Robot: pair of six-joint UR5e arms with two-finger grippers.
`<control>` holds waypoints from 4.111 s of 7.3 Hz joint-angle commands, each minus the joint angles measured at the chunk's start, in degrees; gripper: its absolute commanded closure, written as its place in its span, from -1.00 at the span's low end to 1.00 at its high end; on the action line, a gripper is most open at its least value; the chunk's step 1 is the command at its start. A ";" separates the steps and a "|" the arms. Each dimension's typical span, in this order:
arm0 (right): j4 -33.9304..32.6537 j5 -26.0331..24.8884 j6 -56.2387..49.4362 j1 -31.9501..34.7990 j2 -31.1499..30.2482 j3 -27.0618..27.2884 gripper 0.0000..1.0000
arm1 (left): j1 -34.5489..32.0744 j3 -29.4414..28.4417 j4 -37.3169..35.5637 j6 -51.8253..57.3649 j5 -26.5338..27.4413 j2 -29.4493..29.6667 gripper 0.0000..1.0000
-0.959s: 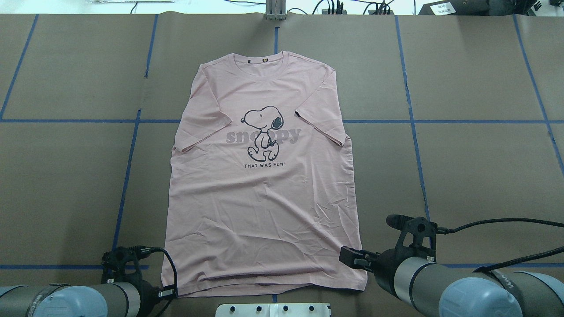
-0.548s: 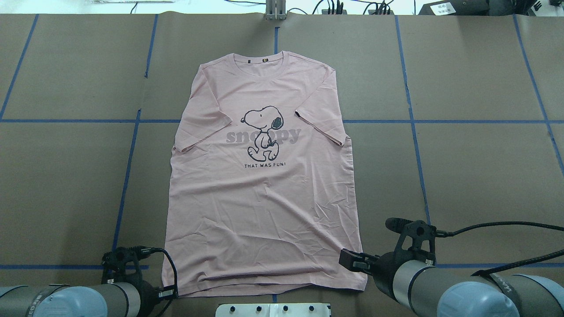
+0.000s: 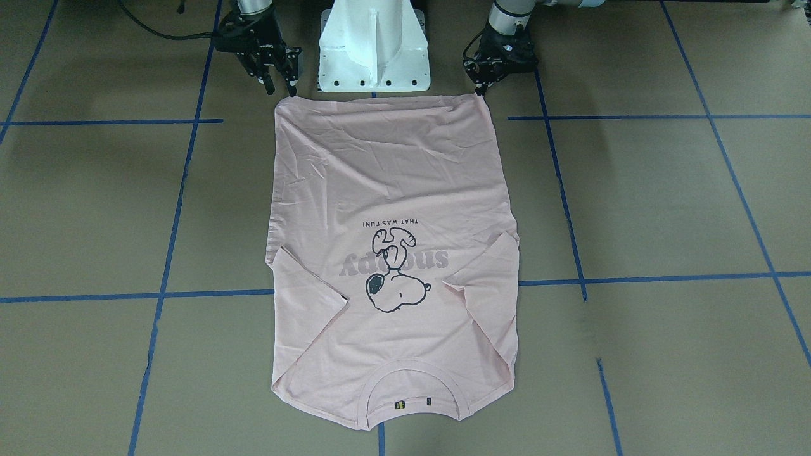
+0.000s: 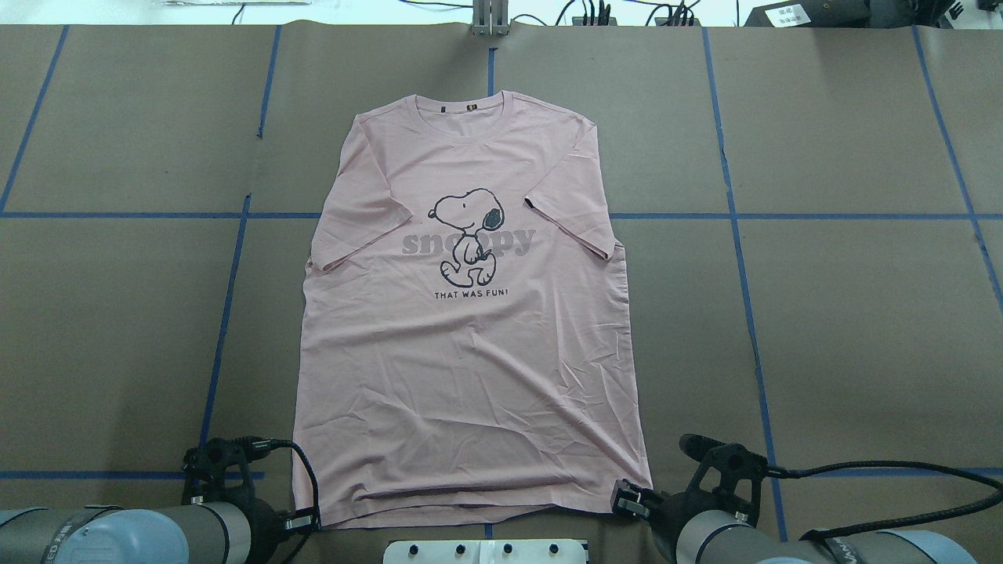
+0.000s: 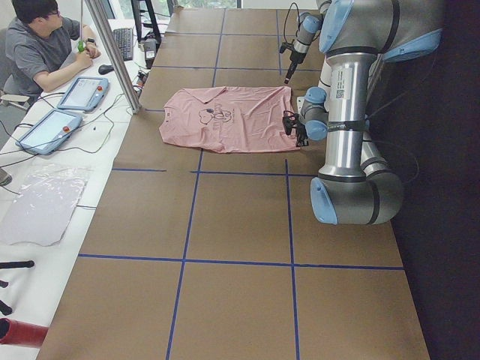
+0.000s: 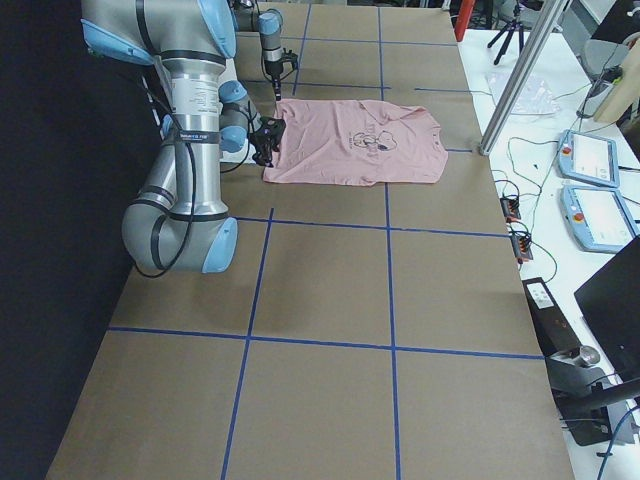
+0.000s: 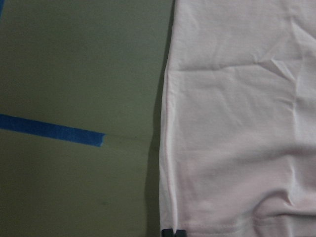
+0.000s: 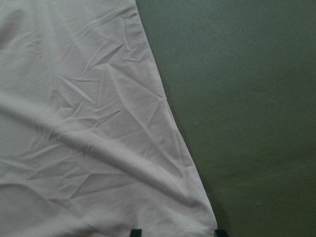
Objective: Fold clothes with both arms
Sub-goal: 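Grasp the hem corners nearest the robot with both grippers, then lift the hem and fold it over toward the collar with both grippers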
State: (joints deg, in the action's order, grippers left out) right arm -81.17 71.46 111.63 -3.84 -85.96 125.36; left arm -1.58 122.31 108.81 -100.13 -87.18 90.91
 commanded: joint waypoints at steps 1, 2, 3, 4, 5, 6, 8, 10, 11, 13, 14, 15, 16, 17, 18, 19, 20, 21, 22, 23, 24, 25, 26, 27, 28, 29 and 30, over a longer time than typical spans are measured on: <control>-0.74 -1.67 4.03 -1.79 2.71 -4.31 -0.17 | 0.00 0.21 0.00 0.02 -0.01 0.14 1.00; -0.83 -2.03 4.12 -2.05 3.60 -5.38 -0.17 | 0.00 0.21 0.00 0.02 -0.01 0.15 1.00; -0.83 -2.55 4.38 -2.05 3.61 -5.48 -0.15 | 0.00 0.30 0.00 -0.06 0.08 0.06 1.00; -0.83 -2.65 4.47 -2.14 3.61 -5.57 -0.11 | 0.00 0.30 0.00 -0.07 0.08 0.06 1.00; -0.83 -2.73 4.56 -2.05 3.69 -5.65 0.18 | 0.00 0.30 0.00 -0.07 0.08 0.06 1.00; -0.83 -2.91 4.73 -1.79 3.78 -5.57 0.99 | 0.00 0.30 0.00 -0.07 0.08 0.06 1.00; -0.83 -4.40 5.35 -1.44 3.69 -5.57 1.00 | 0.08 0.47 -0.09 -0.07 0.08 0.15 1.00; -1.35 -3.88 4.74 0.31 3.08 -2.69 1.00 | -0.53 2.92 -0.52 0.46 -0.35 0.06 1.00; -7.18 -3.44 4.56 0.67 3.08 2.64 1.00 | -0.79 7.29 -2.27 1.68 -0.71 -0.73 1.00; -23.77 -0.04 4.65 -0.12 3.87 18.96 1.00 | -2.45 21.93 -17.66 5.28 -8.03 0.31 1.00; -32.99 1.12 4.65 -0.90 8.05 25.57 1.00 | -6.64 29.41 -26.72 7.73 -12.88 3.02 1.00; -43.44 3.31 4.65 -0.13 16.09 28.33 1.00 | -11.12 33.22 -33.51 10.19 -15.19 8.18 1.00; -50.24 6.81 4.65 1.97 22.35 28.27 1.00 | -14.30 32.82 -36.27 12.13 -17.47 11.97 1.00; -50.83 7.11 4.30 2.51 22.85 27.57 1.00 | -14.76 30.65 -36.39 16.24 -17.58 13.23 1.00; -50.66 6.67 0.73 4.17 23.55 25.04 1.00 | -17.12 25.58 -36.47 20.02 -17.41 16.20 1.00; -47.96 6.93 -5.49 9.76 25.82 20.23 1.00 | -21.67 19.61 -36.48 24.50 -17.41 19.88 1.00; -40.02 7.98 -9.46 15.38 26.36 12.70 1.00 | -26.06 13.81 -36.30 29.33 -17.41 21.49 1.00; -31.85 11.99 -12.11 20.92 26.46 5.23 1.00 | -30.54 9.57 -36.13 34.86 -17.67 23.24 1.00; -25.50 14.38 -14.40 25.50 26.54 -0.76 1.00 | -33.90 5.01 -35.78 38.13 -17.76 24.83 1.00; -21.26 14.58 -16.86 28.33 26.72 -5.17 1.00 | -36.89 0.70 -34.64 40.78 -17.76 26.67 1.00; -20.09 14.67 -18.45 30.97 28.72 -8.52 1.00 | -38.92 -2.74 -32.11 42.37 -17.67 26.95 1.00; -19.64 16.23 -20.47 34.04 31.44 -13.25 1.00 | -40.59 -7.04 -28.17 43.43 -17.67 27.13 1.00; -15.63 17.55 -22.06 36.59 33.47 -20.18 1.00 | -42.09 -13.61 -23.51 44.75 -17.58 28.52 1.00; -7.68 18.79 -24.33 39.58 36.53 -31.21 1.00 | -43.32 -21.85 -17.46 45.72 -17.41 30.19 1.00; -0.46 20.89 -27.84 42.65 39.87 -42.98 1.00 | -44.81 -30.72 -9.40 47.03 -17.41 31.86 1.00; 6.05 21.78 -31.87 45.29 42.43 -53.62 1.00 | -46.13 -41.34 -1.05 48.70 -17.32 33.70 0.48; 9.16 22.05 -36.00 47.06 43.76 -59.82 -0.32 | -48.06 -46.75 5.30 52.28 -17.15 34.07 -0.26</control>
State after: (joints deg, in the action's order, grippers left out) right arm -78.07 92.64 80.85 40.34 -44.74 76.24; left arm -47.40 85.14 104.83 -51.45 -104.50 123.73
